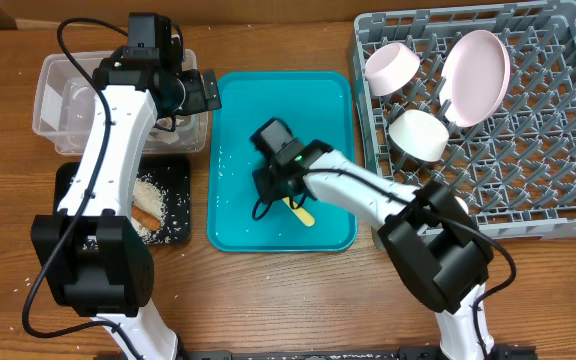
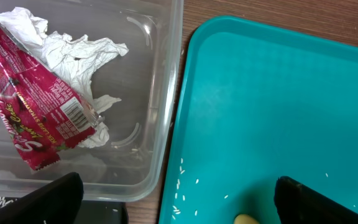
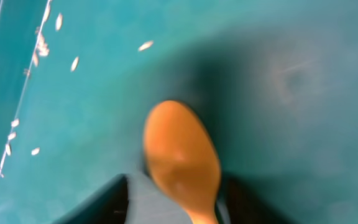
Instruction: Sort waste into correct bins and load items into the dishwasher
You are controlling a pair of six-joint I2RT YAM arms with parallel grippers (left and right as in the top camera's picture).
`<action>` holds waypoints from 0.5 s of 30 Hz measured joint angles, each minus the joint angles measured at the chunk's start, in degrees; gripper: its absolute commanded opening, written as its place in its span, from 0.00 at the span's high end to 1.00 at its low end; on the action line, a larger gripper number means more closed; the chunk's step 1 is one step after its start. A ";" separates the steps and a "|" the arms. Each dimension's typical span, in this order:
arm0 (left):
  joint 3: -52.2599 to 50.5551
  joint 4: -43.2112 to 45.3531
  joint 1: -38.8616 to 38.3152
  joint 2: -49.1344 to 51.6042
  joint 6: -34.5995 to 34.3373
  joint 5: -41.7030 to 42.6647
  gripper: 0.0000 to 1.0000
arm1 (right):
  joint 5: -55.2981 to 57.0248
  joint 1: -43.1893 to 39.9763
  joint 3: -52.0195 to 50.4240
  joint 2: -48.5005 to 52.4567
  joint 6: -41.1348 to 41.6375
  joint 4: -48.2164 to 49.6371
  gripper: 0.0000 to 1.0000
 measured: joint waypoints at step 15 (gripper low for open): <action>-0.02 0.00 0.00 0.00 0.00 0.00 0.00 | 0.70 0.15 1.97 0.07 -0.70 -2.08 0.96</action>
